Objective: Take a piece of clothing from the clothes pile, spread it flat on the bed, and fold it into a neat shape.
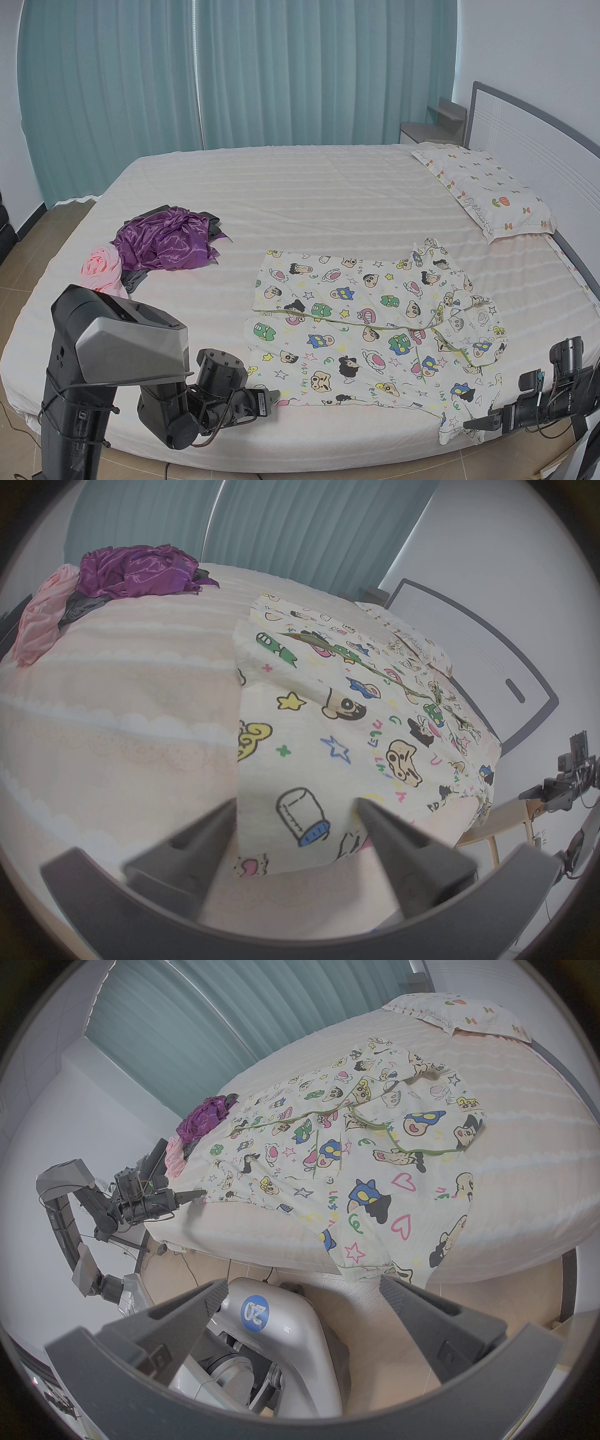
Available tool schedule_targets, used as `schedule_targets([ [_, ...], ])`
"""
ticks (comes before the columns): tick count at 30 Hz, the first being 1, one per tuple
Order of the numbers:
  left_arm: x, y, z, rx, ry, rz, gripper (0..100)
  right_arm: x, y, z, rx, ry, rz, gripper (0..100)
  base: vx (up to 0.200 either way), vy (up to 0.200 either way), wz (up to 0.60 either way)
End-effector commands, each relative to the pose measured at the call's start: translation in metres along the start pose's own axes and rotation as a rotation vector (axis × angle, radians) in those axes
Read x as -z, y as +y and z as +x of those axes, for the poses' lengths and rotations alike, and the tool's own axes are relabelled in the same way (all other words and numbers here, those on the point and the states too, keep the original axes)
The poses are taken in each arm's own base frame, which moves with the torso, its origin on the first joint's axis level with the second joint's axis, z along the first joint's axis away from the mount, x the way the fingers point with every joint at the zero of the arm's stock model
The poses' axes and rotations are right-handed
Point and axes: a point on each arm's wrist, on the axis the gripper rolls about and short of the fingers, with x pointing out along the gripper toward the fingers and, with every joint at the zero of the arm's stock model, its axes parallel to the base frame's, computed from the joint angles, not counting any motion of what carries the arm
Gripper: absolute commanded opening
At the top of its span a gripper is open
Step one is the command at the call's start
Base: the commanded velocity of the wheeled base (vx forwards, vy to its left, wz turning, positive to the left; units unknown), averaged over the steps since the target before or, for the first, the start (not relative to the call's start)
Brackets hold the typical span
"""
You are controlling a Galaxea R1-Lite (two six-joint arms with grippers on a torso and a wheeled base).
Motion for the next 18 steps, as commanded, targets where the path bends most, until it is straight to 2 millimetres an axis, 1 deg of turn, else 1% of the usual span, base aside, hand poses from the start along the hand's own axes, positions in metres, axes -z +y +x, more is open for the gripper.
schedule_targets([
  [1, 0.006, 0.003, -0.001, -0.038, 0.01, 0.002, 0, 0.002, 0.0, 0.0, 0.0, 0.007, 0.002, 100, 0.0, 0.0, 0.0],
  [12, 0.018, 0.009, -0.025, -0.066, 0.067, 0.014, 0, 0.003, 0.0, 0.0, 0.006, 0.015, 0.009, 100, 0.0, 0.0, 0.0],
  [18, 0.023, 0.011, -0.032, -0.078, 0.092, 0.016, 0, 0.005, -0.003, 0.004, 0.033, 0.042, 0.011, 100, 0.0, 0.0, 0.0],
])
